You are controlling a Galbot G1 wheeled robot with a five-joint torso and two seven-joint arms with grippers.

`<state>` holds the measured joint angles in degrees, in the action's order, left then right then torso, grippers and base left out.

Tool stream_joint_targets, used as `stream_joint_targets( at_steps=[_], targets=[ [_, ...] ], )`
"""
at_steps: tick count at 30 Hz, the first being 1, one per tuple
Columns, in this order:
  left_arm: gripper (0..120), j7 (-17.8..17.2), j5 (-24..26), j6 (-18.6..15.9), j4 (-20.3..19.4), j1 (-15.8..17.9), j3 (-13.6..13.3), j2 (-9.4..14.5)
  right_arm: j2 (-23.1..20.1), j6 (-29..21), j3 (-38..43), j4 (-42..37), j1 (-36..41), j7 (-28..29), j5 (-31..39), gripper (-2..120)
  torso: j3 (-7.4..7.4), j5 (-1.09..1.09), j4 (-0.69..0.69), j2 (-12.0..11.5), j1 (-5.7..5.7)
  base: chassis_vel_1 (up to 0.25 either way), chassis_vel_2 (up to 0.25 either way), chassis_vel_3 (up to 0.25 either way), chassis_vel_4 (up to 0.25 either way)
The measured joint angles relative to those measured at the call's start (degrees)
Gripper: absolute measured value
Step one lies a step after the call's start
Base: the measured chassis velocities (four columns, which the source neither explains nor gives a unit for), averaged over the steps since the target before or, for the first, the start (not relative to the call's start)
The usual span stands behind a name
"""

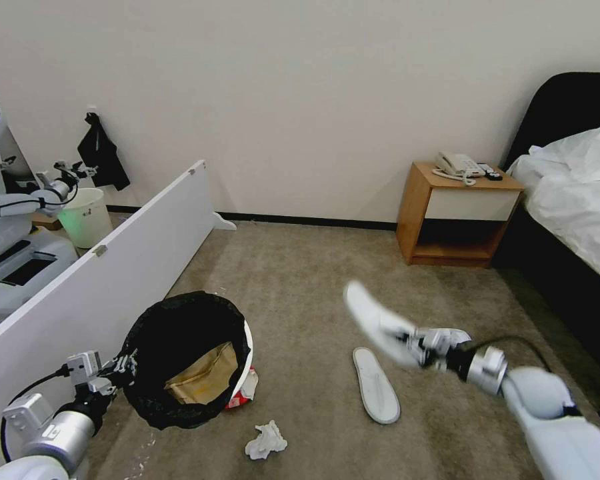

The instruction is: Pick up the trash bin, then pick up the garbage from the floor and place it into the trash bin.

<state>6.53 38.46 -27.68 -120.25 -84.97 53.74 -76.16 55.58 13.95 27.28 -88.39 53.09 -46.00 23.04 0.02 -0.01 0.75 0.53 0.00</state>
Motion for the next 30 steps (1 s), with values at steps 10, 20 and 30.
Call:
stream_joint_targets(
  at_steps=[10, 20, 30],
  targets=[
    [4, 0.0, 1.3, -0.5, 0.0, -0.4, 0.1, 1.1, -3.0, -3.7, -10.8, -11.3, -9.8, 6.7, 15.7, 0, 0.0, -0.01, -0.01, 0.0, 0.0, 0.0, 0.0, 0.0, 0.0],
    [4, -1.9, 5.3, -3.1, 1.5, 0.8, -4.3, 4.1, -1.0, -1.3, -26.4, -13.5, -16.3, 10.2, 25.5, 0, 0.0, 0.01, 0.02, 0.0, 0.0, 0.0, 0.0, 0.0, 0.0],
    [4, -2.9, 7.7, -3.9, 2.8, 1.6, -7.4, 6.6, 2.1, -1.1, -39.4, -11.0, -20.4, 10.1, 27.0, 0, 0.0, 0.01, 0.0, 0.0, 0.0, 0.0, 0.0, 0.0, 0.0]
  ],
)
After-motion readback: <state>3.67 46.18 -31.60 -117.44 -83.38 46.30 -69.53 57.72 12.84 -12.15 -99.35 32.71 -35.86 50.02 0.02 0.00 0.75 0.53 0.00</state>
